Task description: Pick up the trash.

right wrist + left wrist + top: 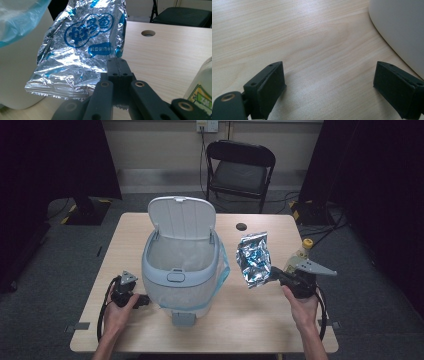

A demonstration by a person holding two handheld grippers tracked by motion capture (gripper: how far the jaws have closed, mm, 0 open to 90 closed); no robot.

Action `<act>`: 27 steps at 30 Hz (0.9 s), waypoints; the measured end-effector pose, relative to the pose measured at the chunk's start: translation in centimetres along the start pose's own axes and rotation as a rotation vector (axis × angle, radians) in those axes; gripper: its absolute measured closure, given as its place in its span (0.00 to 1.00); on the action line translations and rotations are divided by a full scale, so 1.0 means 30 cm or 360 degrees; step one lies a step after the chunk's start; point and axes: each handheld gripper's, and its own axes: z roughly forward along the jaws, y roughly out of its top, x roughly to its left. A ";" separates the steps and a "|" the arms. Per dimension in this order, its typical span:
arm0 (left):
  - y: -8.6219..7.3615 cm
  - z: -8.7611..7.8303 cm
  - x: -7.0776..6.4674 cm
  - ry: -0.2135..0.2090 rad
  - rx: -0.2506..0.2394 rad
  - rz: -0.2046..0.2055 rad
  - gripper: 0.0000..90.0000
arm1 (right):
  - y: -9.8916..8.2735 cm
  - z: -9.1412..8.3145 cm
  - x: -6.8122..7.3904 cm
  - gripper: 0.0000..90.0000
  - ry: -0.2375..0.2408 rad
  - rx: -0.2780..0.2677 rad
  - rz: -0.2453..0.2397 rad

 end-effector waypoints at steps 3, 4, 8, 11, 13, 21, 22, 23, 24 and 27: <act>0.000 0.000 0.000 0.0000 0.0000 0.0000 0.11 | 0.015 -0.013 0.001 1.00 0.0010 -0.0024 0.0002; 0.000 0.000 0.000 0.0000 0.0000 0.0000 0.11 | 0.018 -0.016 0.000 1.00 0.0006 -0.0032 0.0004; 0.000 0.000 0.000 0.0001 0.0000 0.0000 0.11 | 0.034 -0.024 0.000 1.00 0.0005 -0.0044 -0.0017; 0.000 0.000 0.000 0.0001 0.0000 0.0000 0.11 | 0.060 -0.039 0.006 1.00 0.0008 -0.0079 -0.0037; 0.000 0.000 0.000 0.0001 0.0000 0.0000 0.11 | 0.068 -0.044 0.006 1.00 0.0004 -0.0091 -0.0038; 0.000 0.000 0.000 0.0001 0.0000 0.0000 0.11 | 0.112 -0.076 0.008 1.00 0.0039 -0.0189 -0.0013; 0.000 0.000 0.000 0.0001 0.0000 0.0000 0.11 | 0.117 -0.077 0.010 1.00 0.0041 -0.0196 -0.0011; 0.000 0.000 0.000 0.0001 0.0000 0.0000 0.11 | 0.123 -0.080 0.013 1.00 0.0045 -0.0207 -0.0012; 0.000 0.000 0.000 0.0001 0.0000 0.0000 0.11 | 0.129 -0.082 0.016 1.00 0.0050 -0.0217 -0.0016; 0.000 0.000 0.000 0.0001 0.0000 0.0000 0.11 | 0.142 -0.089 0.027 1.00 0.0062 -0.0245 -0.0028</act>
